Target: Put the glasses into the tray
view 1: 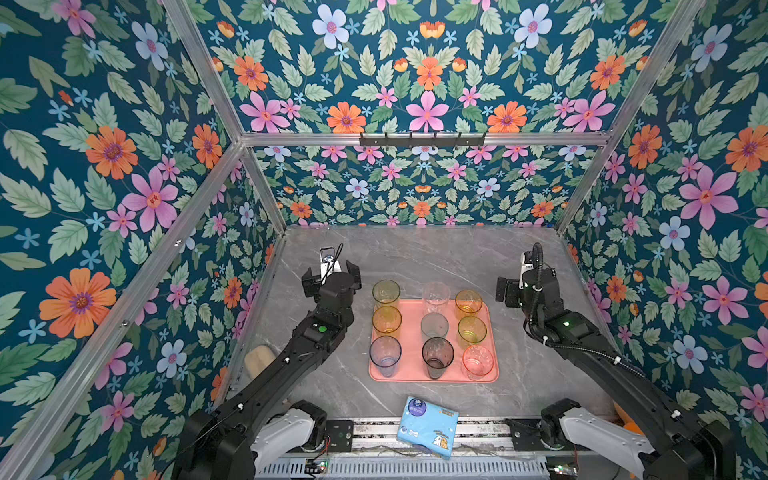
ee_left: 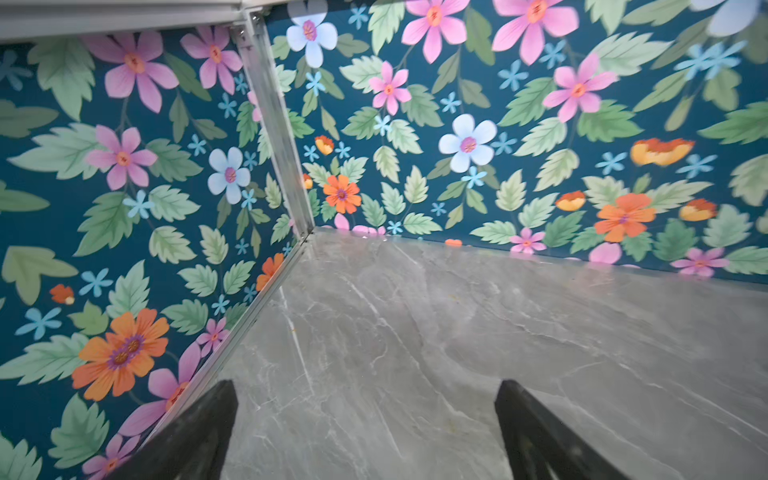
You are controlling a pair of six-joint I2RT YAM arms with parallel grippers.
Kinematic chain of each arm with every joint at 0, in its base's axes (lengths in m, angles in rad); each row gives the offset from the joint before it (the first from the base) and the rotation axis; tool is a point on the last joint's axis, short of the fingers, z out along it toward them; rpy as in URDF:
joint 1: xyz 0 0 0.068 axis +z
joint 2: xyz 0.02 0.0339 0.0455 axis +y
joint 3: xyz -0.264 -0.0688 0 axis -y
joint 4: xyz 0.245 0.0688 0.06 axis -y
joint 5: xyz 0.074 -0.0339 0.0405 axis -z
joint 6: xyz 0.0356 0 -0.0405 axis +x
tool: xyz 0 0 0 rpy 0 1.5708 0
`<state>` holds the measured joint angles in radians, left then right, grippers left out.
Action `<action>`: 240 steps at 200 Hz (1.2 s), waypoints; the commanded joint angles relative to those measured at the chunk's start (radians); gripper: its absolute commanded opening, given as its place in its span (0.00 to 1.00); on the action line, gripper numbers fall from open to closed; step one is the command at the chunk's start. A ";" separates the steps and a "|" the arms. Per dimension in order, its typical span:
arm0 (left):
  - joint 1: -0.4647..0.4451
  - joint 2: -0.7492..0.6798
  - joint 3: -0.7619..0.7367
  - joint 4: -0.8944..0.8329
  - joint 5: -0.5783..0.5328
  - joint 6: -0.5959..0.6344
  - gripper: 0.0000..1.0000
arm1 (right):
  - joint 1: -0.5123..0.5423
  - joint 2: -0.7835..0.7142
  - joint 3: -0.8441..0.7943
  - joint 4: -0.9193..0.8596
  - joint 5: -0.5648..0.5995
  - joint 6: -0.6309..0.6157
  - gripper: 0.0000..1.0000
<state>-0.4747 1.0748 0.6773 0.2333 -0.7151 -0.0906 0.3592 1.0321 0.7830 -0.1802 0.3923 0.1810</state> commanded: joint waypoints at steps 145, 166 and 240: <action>0.361 0.209 -0.328 0.503 0.064 0.006 0.99 | -0.338 0.223 -0.282 0.561 -0.081 -0.018 0.99; 0.366 0.229 -0.353 0.545 0.088 0.003 0.99 | -0.338 0.271 -0.335 0.694 -0.061 -0.064 0.99; 0.420 0.278 -0.408 0.699 0.287 -0.001 1.00 | -0.346 0.337 -0.476 1.028 -0.206 -0.109 0.99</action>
<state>-0.0677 1.3445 0.2680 0.8532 -0.5098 -0.1055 0.0128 1.3647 0.3519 0.6449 0.2573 0.1165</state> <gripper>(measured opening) 0.994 0.990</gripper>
